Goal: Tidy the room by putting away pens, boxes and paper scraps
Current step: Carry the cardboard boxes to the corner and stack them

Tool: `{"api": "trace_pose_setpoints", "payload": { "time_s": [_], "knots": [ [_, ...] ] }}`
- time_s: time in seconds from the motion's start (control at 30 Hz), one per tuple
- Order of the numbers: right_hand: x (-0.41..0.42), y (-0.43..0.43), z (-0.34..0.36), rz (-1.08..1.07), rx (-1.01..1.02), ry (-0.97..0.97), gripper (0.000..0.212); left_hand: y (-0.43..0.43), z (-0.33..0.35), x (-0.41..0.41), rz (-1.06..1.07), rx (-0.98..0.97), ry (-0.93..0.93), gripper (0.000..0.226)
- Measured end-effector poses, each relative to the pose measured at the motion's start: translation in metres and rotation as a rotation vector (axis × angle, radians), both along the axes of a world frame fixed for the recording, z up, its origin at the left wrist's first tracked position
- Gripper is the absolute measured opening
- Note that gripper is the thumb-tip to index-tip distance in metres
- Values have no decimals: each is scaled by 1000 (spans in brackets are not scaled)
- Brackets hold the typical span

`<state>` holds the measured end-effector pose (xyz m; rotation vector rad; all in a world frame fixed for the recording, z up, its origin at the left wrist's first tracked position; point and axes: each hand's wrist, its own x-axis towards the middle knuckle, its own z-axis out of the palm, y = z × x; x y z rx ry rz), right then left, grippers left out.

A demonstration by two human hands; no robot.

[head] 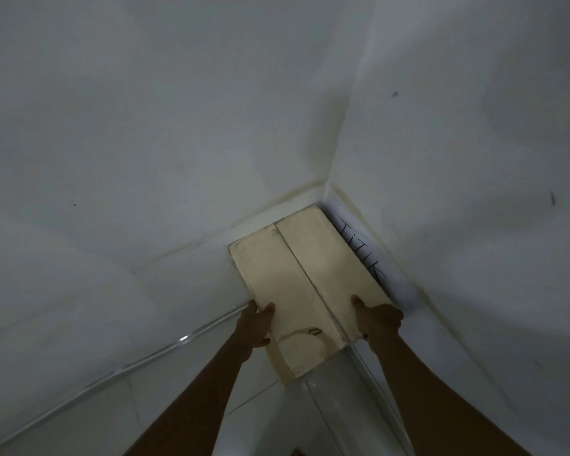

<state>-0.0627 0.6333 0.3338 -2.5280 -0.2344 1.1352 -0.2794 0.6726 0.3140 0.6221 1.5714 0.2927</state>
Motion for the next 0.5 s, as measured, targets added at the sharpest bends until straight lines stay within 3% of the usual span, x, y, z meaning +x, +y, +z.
{"api": "trace_pose_setpoints", "payload": {
  "time_s": [0.13, 0.23, 0.5],
  "knots": [
    [-12, -3, 16, 172, -119, -30, 112, 0, 20, -2, -99, -52, 14, 65],
    [-28, 0, 37, 282, -153, -145, 111, 7, 37, -13, -169, 21, 97, 71],
    [-75, 16, 99, 698, 54, -333, 87, 12, 116, -67, -343, 277, 337, 65]
  ]
}}
